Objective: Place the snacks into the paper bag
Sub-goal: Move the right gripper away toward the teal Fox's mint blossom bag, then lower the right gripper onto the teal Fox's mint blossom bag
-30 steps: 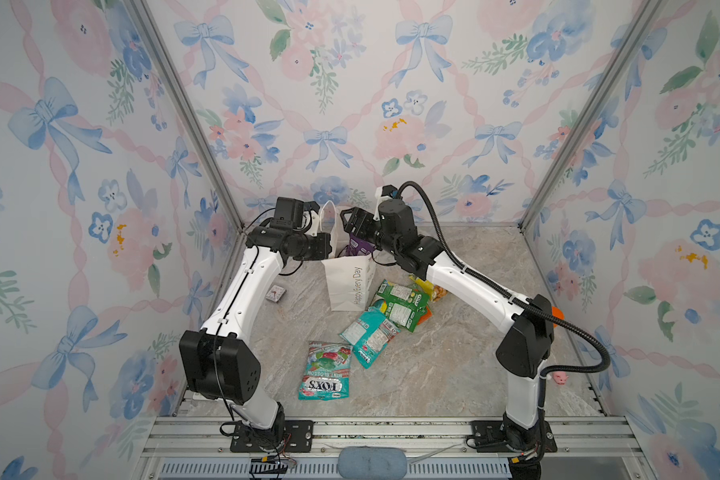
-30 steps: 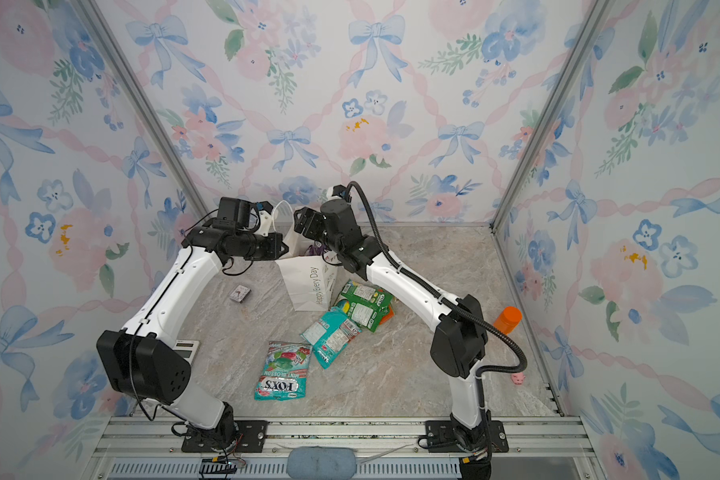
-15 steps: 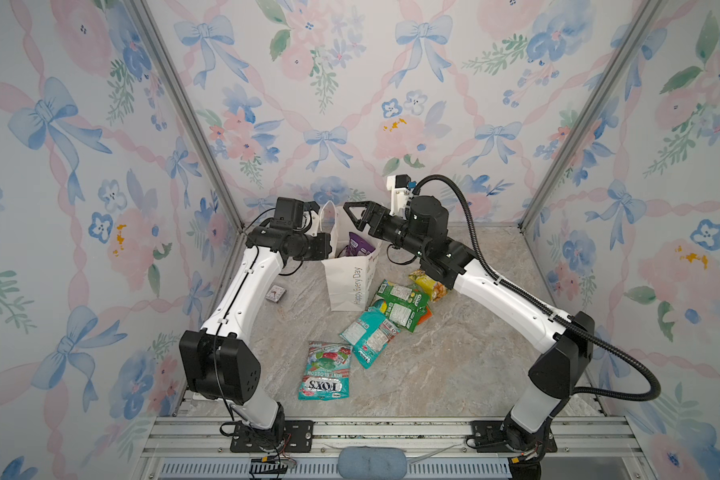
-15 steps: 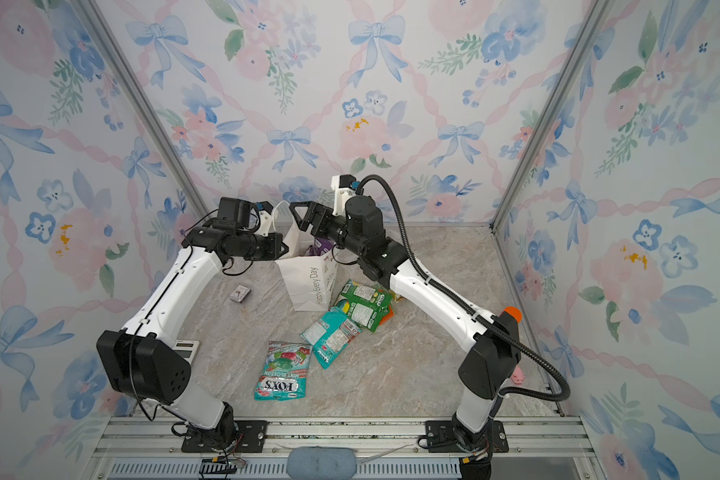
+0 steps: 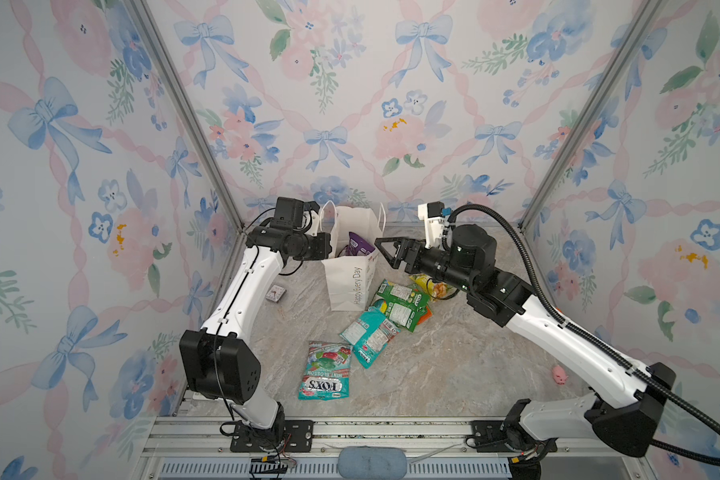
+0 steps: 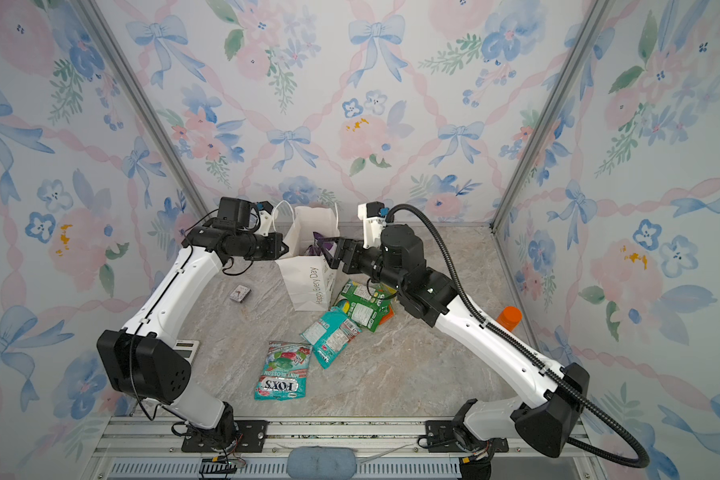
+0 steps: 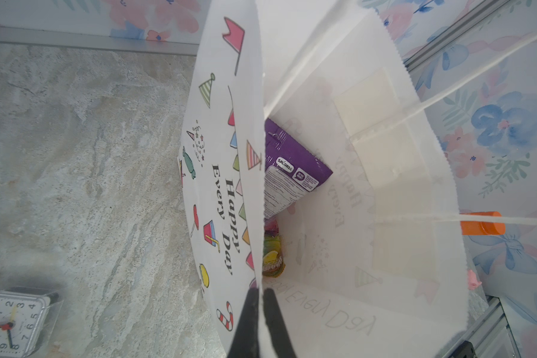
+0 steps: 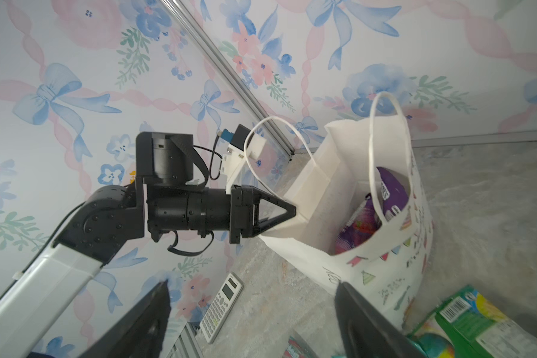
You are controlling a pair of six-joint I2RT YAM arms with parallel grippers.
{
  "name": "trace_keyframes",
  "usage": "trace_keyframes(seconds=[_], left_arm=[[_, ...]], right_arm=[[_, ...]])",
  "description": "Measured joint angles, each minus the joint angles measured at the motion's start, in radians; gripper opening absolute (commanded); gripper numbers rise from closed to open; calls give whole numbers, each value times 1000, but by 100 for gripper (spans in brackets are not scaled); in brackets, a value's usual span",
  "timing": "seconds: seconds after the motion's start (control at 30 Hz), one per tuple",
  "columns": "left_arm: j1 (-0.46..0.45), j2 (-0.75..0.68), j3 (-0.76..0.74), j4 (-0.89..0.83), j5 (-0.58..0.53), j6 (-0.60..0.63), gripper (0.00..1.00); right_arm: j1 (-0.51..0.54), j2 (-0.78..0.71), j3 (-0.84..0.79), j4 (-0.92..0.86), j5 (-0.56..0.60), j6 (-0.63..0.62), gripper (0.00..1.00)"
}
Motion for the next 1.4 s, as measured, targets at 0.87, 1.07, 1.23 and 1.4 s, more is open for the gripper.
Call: trace_keyframes(seconds=[0.87, 1.07, 1.23, 1.4], left_arm=[[0, 0, 0, 0, -11, 0, 0], [0, 0, 0, 0, -11, 0, 0], [0, 0, 0, 0, -11, 0, 0], [3, 0, 0, 0, -11, 0, 0]], right_arm=[[338, 537, 2, -338, 96, 48, 63], [338, 593, 34, -340, 41, 64, 65], [338, 637, 74, -359, 2, 65, 67], [336, 693, 114, -386, -34, 65, 66]])
